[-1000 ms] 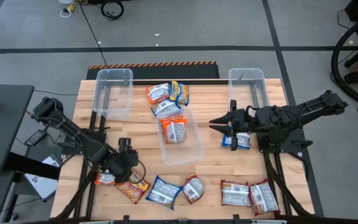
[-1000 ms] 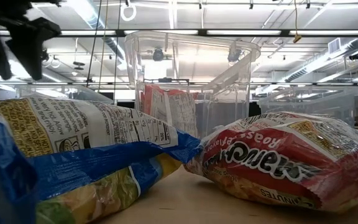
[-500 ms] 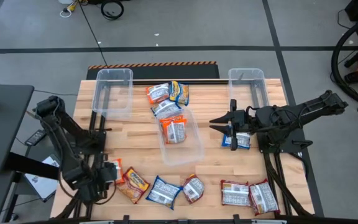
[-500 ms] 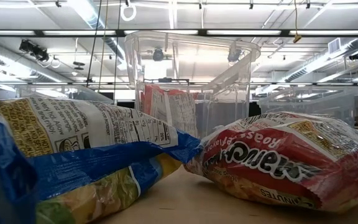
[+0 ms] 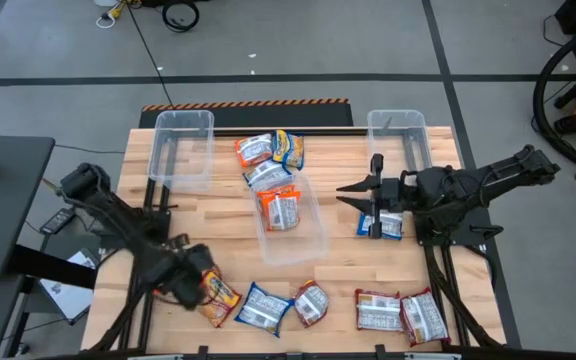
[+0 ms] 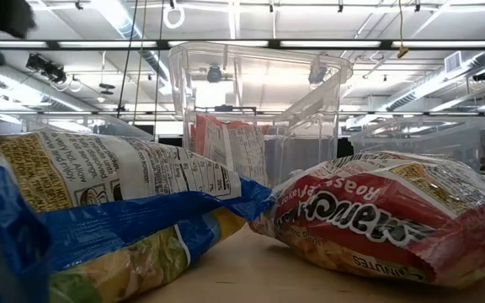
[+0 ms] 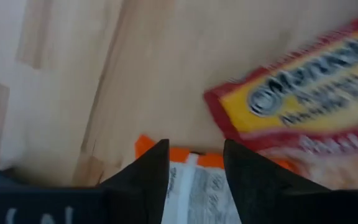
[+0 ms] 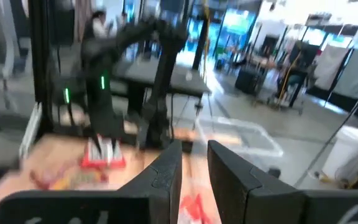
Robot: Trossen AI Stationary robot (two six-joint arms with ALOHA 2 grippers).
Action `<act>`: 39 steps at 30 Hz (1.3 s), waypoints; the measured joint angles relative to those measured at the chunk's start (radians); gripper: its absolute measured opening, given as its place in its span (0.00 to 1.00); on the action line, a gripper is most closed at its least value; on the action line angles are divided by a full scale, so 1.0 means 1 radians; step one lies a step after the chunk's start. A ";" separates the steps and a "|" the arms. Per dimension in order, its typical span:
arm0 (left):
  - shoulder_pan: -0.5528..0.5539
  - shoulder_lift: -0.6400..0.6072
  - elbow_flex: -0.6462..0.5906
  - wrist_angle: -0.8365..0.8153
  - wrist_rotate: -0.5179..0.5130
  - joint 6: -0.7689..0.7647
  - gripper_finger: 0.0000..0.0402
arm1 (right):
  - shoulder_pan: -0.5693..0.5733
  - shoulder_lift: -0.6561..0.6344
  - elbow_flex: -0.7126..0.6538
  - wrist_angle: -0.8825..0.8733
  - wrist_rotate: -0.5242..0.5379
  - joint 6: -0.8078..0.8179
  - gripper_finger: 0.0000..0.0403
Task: Sort Maruchan noodles
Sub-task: Put the orange noodle pack into the middle transparent bin
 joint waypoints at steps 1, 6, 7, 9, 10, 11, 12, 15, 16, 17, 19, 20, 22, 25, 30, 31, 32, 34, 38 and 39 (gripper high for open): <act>0.030 0.015 0.000 0.001 0.020 0.003 0.39 | 0.000 0.001 0.000 0.017 -0.001 0.032 0.21; 0.107 0.074 0.000 0.007 0.086 -0.017 0.46 | 0.000 0.010 0.000 0.041 -0.005 0.173 0.21; 0.108 0.086 0.000 0.014 0.109 -0.032 0.49 | 0.000 0.015 0.000 0.036 -0.005 0.183 0.21; 0.104 0.111 0.000 0.017 0.166 -0.067 0.55 | 0.000 0.023 -0.001 0.008 -0.005 0.180 0.21; 0.100 0.127 0.000 0.013 0.192 -0.089 0.58 | 0.000 0.031 -0.001 0.007 -0.005 0.180 0.21; 0.091 0.143 0.000 0.008 0.208 -0.116 0.61 | 0.000 0.036 -0.001 0.003 -0.002 0.179 0.21; 0.083 0.157 0.000 0.007 0.219 -0.137 0.63 | 0.000 0.042 -0.001 -0.006 0.000 0.179 0.21; 0.062 0.198 0.000 0.009 0.252 -0.190 0.67 | -0.004 0.066 -0.001 -0.004 0.002 0.173 0.21; 0.058 0.205 0.000 0.008 0.255 -0.211 0.67 | -0.005 0.073 -0.001 -0.003 0.002 0.164 0.21; 0.054 0.213 0.000 0.009 0.255 -0.231 0.67 | -0.005 0.080 -0.001 -0.003 0.002 0.151 0.21; 0.049 0.229 0.000 0.012 0.255 -0.252 0.67 | -0.005 0.085 -0.001 -0.006 -0.002 0.120 0.21; 0.048 0.236 0.000 0.015 0.255 -0.254 0.66 | -0.005 0.092 -0.001 -0.003 -0.002 0.110 0.21; 0.045 0.249 0.000 0.025 0.256 -0.254 0.64 | -0.004 0.096 -0.001 -0.002 -0.002 0.098 0.21; 0.041 0.257 0.001 0.035 0.266 -0.258 0.55 | -0.001 0.095 -0.002 0.010 -0.011 0.085 0.21; 0.050 0.257 0.001 0.037 0.274 -0.267 0.30 | 0.046 0.067 -0.002 0.012 -0.022 0.047 0.21; 0.050 0.257 0.003 0.035 0.276 -0.265 0.24 | 0.058 0.059 -0.002 0.013 -0.017 0.046 0.21; 0.051 0.258 0.010 0.029 0.278 -0.263 0.17 | 0.070 0.051 -0.002 0.012 -0.009 0.045 0.20; 0.059 0.258 0.040 0.007 0.281 -0.258 0.06 | 0.092 0.035 -0.002 0.010 0.003 0.045 0.20; 0.073 0.222 0.156 -0.050 0.242 -0.190 0.03 | 0.131 0.014 -0.001 0.012 0.005 0.038 0.20; 0.075 0.208 0.196 -0.073 0.214 -0.176 0.03 | 0.143 0.016 -0.001 0.012 0.006 0.021 0.20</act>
